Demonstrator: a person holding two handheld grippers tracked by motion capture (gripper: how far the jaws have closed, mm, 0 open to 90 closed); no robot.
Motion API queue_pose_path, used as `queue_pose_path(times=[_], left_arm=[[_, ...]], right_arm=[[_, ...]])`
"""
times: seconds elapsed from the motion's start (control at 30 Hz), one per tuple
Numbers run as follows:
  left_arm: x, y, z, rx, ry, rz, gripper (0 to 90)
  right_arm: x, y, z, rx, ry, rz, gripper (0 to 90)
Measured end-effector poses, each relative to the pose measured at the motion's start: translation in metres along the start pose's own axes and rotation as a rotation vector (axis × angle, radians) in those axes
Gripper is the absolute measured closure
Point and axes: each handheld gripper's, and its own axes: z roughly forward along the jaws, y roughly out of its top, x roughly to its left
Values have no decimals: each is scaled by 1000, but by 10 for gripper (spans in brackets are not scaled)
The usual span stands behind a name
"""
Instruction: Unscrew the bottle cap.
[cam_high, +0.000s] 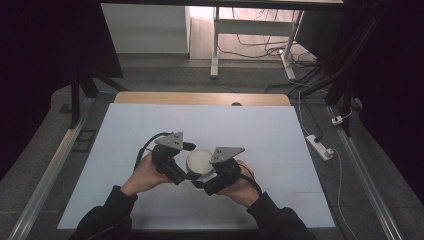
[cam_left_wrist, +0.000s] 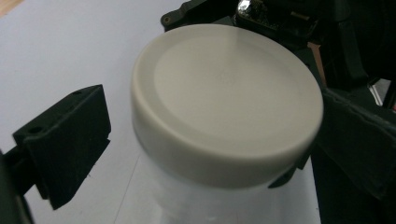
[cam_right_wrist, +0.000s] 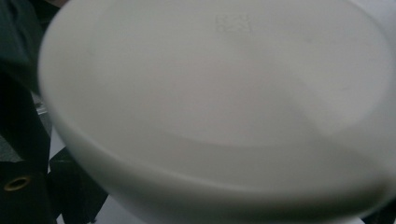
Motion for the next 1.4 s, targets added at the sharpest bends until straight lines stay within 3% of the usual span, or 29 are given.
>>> queue_pose_path(times=[0.2,0.33,0.4,0.67,0.9,0.93,1.03,1.07,1.1,1.13,1.23,1.27,1.4], left_arm=[[1,4,4,2,-14,22,5],[1,3,5,-14,-52,23,68],[1,3,6,-16,-49,23,74],[-5,5,8,-12,41,-6,81],[-14,10,13,-6,160,-82,82],[-14,10,13,-6,160,-82,82],[-19,12,18,-11,234,-147,81],[-19,12,18,-11,234,-147,81],[-21,12,21,-12,271,-165,81],[-22,12,23,-11,281,-171,80],[-22,13,25,-10,291,-159,65],[-23,14,26,13,309,-130,34],[-23,15,21,10,283,-102,0]], right_arm=[[1,0,1,7,19,-5,71],[1,1,2,8,25,-13,71],[2,1,2,9,25,-13,71],[0,0,2,14,-14,-3,71],[-2,0,3,20,-68,18,71],[-2,0,3,22,-78,19,71],[-3,0,3,28,-105,33,71],[-3,0,4,31,-116,35,71],[-3,0,4,35,-125,38,71],[-3,0,4,38,-133,42,71],[-4,-1,5,42,-138,48,71],[-5,-1,5,40,-137,48,70],[-5,0,3,24,-109,45,70]])
